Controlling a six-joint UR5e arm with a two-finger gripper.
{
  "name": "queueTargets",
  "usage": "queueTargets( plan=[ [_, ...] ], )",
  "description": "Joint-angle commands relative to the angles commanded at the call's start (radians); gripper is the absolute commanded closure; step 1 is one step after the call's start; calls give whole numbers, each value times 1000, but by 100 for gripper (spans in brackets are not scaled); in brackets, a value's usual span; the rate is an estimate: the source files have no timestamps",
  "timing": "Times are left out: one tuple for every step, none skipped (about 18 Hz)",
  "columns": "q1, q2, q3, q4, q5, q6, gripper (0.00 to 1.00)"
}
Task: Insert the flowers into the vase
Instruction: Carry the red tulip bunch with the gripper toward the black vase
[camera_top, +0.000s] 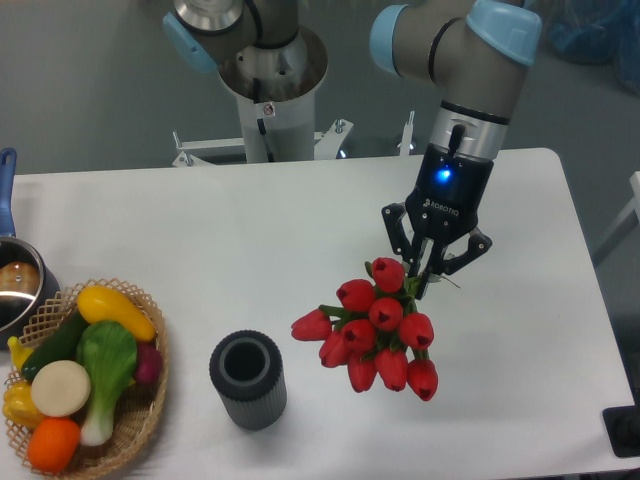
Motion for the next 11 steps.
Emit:
queueTargets(
  plan=[
    [-2, 0, 0, 0, -8, -6, 84],
    [-5, 0, -2, 2, -15, -18, 84],
    [-3, 0, 5, 2, -20, -32, 84],
    [-5, -2, 17, 2, -25, -46, 84],
    [-5, -2, 18, 2, -32, -54, 84],
    [-5, -2, 18, 2, -41, -55, 84],
    [-5, -2, 18, 3, -55, -54, 84],
    [-3, -3, 20, 3, -74, -54, 84],
    [-3, -3, 20, 3, -95, -54, 84],
    [-2, -3, 20, 3, -123, -55, 84],
    [-2, -3, 21, 3, -161, -55, 84]
  ],
)
